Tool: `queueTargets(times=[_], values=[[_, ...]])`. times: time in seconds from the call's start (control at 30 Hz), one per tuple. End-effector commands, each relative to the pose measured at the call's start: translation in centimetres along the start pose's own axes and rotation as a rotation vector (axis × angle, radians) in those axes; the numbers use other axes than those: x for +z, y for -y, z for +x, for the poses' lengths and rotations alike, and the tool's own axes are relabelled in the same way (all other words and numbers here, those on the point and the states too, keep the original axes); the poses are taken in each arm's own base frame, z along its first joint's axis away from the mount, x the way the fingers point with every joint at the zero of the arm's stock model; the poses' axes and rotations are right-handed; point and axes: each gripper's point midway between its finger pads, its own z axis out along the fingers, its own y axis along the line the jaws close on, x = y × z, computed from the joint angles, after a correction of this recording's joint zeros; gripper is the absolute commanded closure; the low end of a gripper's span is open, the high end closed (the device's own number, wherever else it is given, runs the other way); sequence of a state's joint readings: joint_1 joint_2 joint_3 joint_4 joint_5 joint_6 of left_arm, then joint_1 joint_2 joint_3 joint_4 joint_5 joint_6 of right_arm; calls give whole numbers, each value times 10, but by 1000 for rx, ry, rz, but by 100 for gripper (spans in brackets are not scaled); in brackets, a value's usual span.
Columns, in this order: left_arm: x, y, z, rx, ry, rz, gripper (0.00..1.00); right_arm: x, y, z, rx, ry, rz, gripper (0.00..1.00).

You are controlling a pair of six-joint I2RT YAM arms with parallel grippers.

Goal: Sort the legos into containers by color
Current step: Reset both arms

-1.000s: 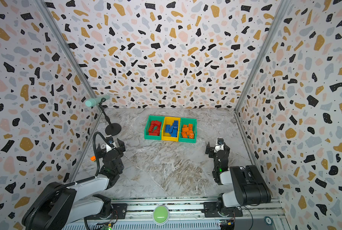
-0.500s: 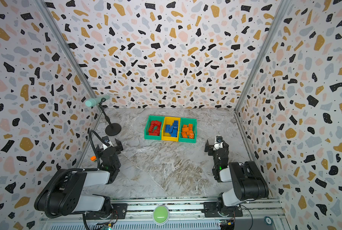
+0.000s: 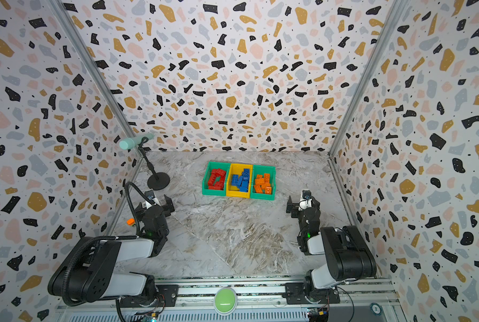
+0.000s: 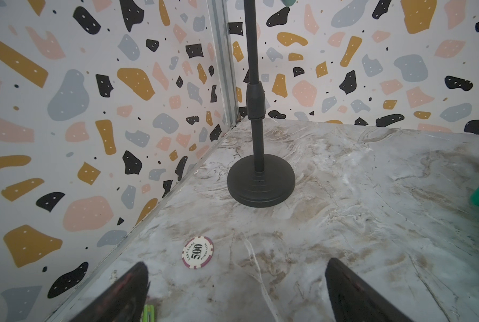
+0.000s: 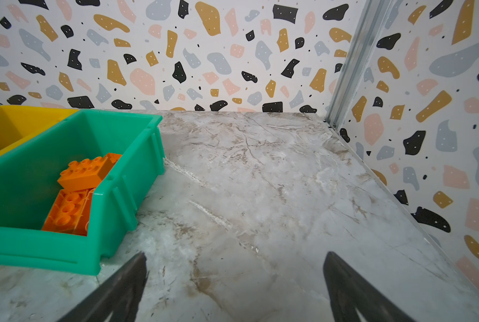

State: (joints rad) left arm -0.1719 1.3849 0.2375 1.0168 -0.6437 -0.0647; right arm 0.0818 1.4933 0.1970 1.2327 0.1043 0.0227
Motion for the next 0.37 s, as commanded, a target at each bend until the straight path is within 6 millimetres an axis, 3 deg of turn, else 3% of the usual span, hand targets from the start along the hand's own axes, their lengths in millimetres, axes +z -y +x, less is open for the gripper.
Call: queueTargets(times=[0.0,0.33], values=[[0,-1,-13,-40,40,-1,0,2,1,-8,-8,19,3,1],[0,-1,-12,-37,36,-1,0,2,1,-8,-12,17,5,1]])
